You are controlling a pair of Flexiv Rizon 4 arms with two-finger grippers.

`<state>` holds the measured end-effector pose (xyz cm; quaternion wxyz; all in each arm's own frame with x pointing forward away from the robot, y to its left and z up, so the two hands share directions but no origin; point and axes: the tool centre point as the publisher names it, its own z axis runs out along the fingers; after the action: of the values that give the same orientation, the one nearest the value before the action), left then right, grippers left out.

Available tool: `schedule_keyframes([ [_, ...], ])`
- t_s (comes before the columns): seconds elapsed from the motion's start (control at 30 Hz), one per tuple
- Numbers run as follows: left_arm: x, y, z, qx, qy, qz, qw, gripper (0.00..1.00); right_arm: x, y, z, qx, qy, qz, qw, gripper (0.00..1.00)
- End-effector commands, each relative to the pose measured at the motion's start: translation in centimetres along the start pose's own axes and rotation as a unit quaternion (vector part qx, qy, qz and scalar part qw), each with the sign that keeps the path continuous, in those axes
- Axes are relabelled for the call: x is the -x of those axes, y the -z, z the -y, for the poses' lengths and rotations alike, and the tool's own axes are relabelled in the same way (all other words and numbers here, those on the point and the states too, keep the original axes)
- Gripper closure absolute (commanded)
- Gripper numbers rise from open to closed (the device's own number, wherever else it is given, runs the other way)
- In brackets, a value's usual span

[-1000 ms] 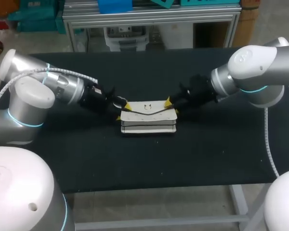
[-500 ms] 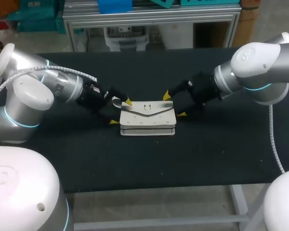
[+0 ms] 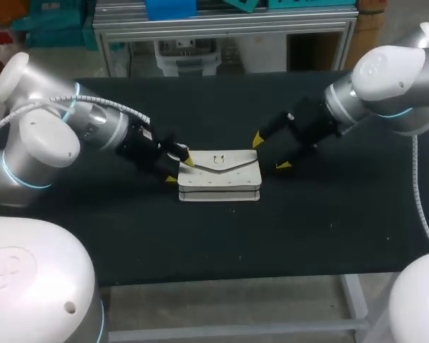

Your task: Pick up the bag, open it, inspect its contents, close it, and place it on the opposite side

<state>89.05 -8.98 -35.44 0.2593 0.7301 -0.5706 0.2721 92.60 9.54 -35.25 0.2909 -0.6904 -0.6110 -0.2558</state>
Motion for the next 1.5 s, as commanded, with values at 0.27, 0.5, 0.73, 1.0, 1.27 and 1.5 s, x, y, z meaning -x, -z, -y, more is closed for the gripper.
schedule_keyframes([
  [0.27, 0.0, -1.1, 0.5, 0.026, -0.026, 0.018, 0.999, 0.63, 1.2, 3.3, -0.3, -0.046, 0.005, 0.034, 0.998, 0.00],
  [0.5, 0.4, -1.9, 1.3, 0.043, -0.037, 0.033, 0.998, 1.00, 1.8, 3.7, -0.3, -0.080, 0.045, 0.062, 0.994, 0.00],
  [0.73, 0.9, -1.7, 2.6, 0.030, -0.047, 0.047, 0.997, 1.00, 2.4, 4.9, -0.2, -0.090, 0.043, 0.085, 0.991, 0.00],
  [1.0, 0.9, -1.5, 2.9, 0.033, -0.051, 0.052, 0.997, 1.00, 2.4, 4.9, -0.2, -0.090, 0.043, 0.085, 0.991, 0.00],
  [1.27, 1.2, -1.2, 4.1, 0.013, -0.060, 0.051, 0.997, 1.00, 2.6, 5.7, -0.6, -0.066, 0.057, 0.098, 0.991, 0.00],
  [1.5, 2.2, 1.6, 6.8, -0.025, -0.078, 0.055, 0.995, 1.00, 4.1, 10.6, -2.5, -0.003, 0.089, 0.158, 0.983, 0.00],
])
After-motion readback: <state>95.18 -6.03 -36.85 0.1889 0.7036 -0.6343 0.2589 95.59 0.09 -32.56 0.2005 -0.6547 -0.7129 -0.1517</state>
